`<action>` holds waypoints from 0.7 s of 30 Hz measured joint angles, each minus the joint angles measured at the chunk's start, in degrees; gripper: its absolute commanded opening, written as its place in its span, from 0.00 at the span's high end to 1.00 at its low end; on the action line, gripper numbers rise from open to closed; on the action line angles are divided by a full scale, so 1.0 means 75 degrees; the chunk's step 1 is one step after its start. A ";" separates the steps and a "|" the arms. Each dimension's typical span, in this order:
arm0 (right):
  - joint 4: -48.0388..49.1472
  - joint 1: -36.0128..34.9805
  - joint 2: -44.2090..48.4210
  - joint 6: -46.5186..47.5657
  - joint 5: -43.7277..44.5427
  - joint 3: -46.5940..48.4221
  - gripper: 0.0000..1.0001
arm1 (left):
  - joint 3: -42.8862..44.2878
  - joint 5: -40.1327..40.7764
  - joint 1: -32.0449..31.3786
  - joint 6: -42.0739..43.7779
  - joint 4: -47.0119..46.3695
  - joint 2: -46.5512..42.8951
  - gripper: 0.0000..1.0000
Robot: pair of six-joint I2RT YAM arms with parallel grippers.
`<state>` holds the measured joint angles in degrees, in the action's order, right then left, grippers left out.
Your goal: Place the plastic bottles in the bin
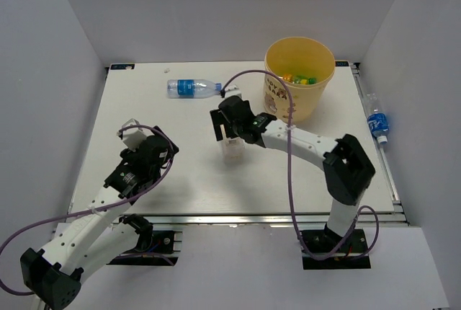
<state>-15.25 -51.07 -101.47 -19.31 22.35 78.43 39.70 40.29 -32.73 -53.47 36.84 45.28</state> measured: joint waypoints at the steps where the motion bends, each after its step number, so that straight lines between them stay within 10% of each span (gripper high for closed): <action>1: -0.0119 0.0003 -0.0236 0.0003 0.0006 0.0216 0.11 | 0.0000 -0.0003 0.0000 0.0000 0.0026 0.0000 0.02; 15: -0.1393 0.0204 -0.1976 0.0017 0.0044 0.1346 0.11 | 0.0000 -0.0032 0.0000 0.0061 0.0026 -0.0347 0.02; 21: -0.1320 0.0294 -0.2078 0.0128 -0.0221 0.1460 0.51 | 0.0000 -0.0032 0.0000 0.0064 0.0026 -0.0393 0.02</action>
<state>-25.15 -48.86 -117.05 -18.35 20.69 89.38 39.70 40.05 -32.73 -52.99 37.04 42.33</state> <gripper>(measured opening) 0.801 0.983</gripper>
